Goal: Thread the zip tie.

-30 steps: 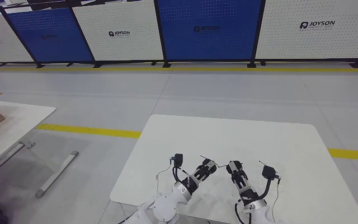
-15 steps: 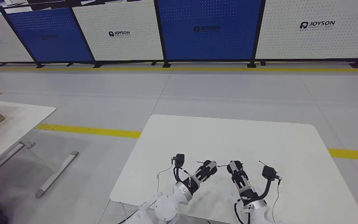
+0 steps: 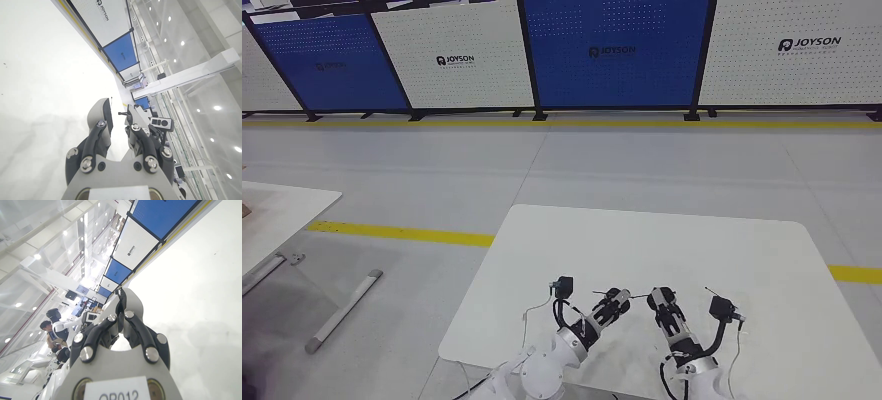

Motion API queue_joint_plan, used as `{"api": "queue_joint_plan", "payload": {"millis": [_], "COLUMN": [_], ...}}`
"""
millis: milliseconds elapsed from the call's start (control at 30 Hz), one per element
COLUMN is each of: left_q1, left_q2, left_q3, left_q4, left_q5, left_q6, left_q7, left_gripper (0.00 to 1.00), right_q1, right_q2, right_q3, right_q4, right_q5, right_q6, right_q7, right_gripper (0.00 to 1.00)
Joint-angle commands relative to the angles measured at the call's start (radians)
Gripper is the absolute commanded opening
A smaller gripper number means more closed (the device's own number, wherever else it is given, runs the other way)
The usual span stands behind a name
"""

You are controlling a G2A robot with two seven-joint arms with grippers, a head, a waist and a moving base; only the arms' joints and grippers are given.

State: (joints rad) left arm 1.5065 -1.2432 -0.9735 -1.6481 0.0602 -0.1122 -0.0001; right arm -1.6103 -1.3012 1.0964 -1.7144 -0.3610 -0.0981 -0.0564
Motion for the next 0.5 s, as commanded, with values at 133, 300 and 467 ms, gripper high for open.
{"api": "queue_joint_plan", "payload": {"millis": [133,300,467], "left_q1": [0.0,0.001,0.008], "left_q2": [-0.001,-0.001,-0.001], "left_q3": [0.002,0.003,0.001], "left_q4": [0.0,-0.002,-0.009], "left_q5": [0.007,0.014,0.017], "left_q6": [-0.001,-0.006,-0.023], "left_q7": [0.001,-0.002,-0.006], "left_gripper": [0.0,0.0,0.0], "right_q1": [-0.002,-0.003,0.003], "right_q2": [-0.002,-0.003,-0.003], "right_q3": [0.002,0.005,0.005], "right_q4": [0.0,-0.001,0.0], "right_q5": [0.0,-0.006,0.001], "right_q6": [-0.003,0.004,0.011], "right_q7": [-0.001,0.011,0.049], "right_gripper": [0.0,0.0,0.0]}}
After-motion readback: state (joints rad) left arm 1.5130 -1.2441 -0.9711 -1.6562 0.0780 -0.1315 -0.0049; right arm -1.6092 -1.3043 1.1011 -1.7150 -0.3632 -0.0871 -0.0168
